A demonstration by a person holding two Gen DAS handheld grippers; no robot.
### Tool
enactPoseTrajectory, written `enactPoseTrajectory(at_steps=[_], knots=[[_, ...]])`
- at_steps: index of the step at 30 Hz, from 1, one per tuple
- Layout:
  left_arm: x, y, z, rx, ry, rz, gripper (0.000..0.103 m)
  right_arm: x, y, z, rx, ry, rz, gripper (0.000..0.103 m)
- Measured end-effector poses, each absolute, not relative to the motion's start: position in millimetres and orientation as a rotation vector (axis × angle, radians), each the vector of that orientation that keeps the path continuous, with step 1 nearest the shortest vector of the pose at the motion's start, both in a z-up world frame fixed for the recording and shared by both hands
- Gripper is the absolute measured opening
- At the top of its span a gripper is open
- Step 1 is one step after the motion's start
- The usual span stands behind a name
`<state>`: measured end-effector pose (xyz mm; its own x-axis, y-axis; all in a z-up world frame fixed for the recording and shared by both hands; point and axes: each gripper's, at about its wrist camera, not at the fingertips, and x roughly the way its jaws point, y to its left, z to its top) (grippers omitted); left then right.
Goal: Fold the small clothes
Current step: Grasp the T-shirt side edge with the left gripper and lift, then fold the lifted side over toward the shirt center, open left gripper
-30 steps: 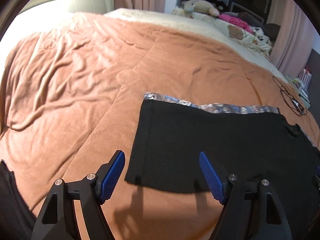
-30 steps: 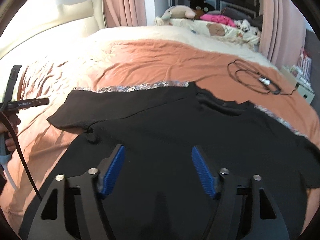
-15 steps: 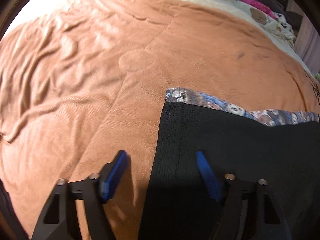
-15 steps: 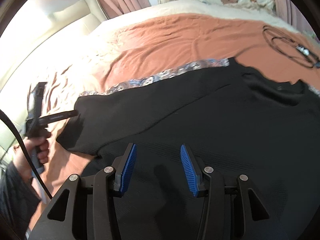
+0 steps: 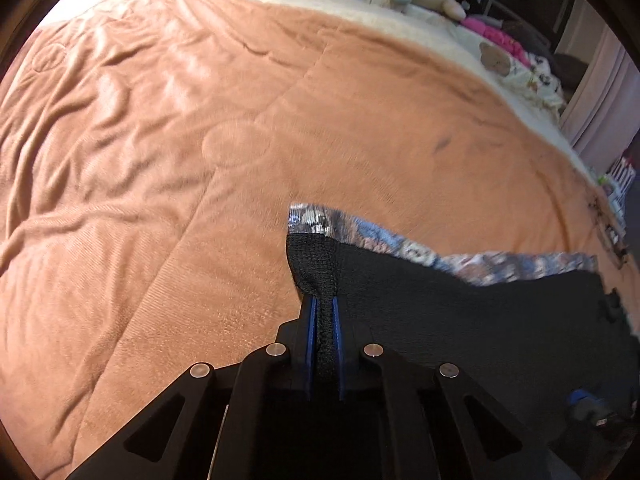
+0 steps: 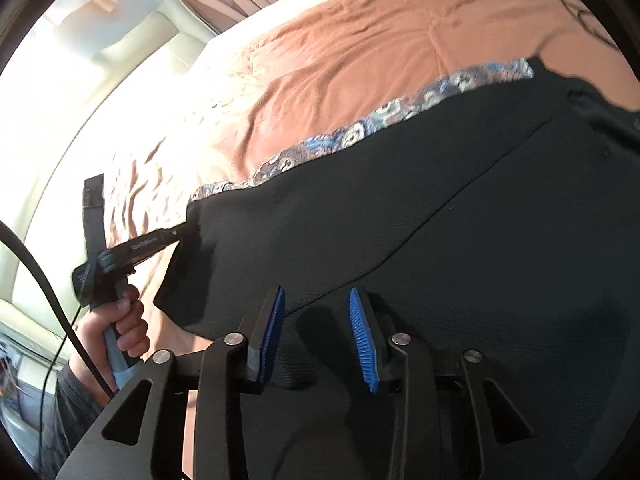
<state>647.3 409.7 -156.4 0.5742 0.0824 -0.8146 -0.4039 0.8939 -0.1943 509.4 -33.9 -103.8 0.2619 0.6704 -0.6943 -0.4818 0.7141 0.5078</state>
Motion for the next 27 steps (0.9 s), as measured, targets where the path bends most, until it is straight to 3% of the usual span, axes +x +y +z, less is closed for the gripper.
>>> enactPoseTrajectory(at_steps=[4, 15, 17, 19, 27], knots=[[644, 401, -119, -0.347, 0.884, 0.279, 0.008, 516, -22, -119, 0.222, 1.075, 0.774, 0.022], [641, 340, -37, -0.315, 0.810, 0.204, 0.008, 521, 2, -127, 0.199, 1.128, 0.760, 0.022], [641, 321, -24, -0.300, 0.805, 0.181, 0.008, 519, -3, -116, 0.197, 1.100, 0.752, 0.033], [643, 307, -13, -0.296, 0.796, 0.161, 0.008, 513, -15, -107, 0.197, 1.074, 0.735, 0.054], [640, 237, 25, -0.288, 0.776, 0.096, 0.008, 491, -79, -62, 0.189, 1.007, 0.679, 0.062]])
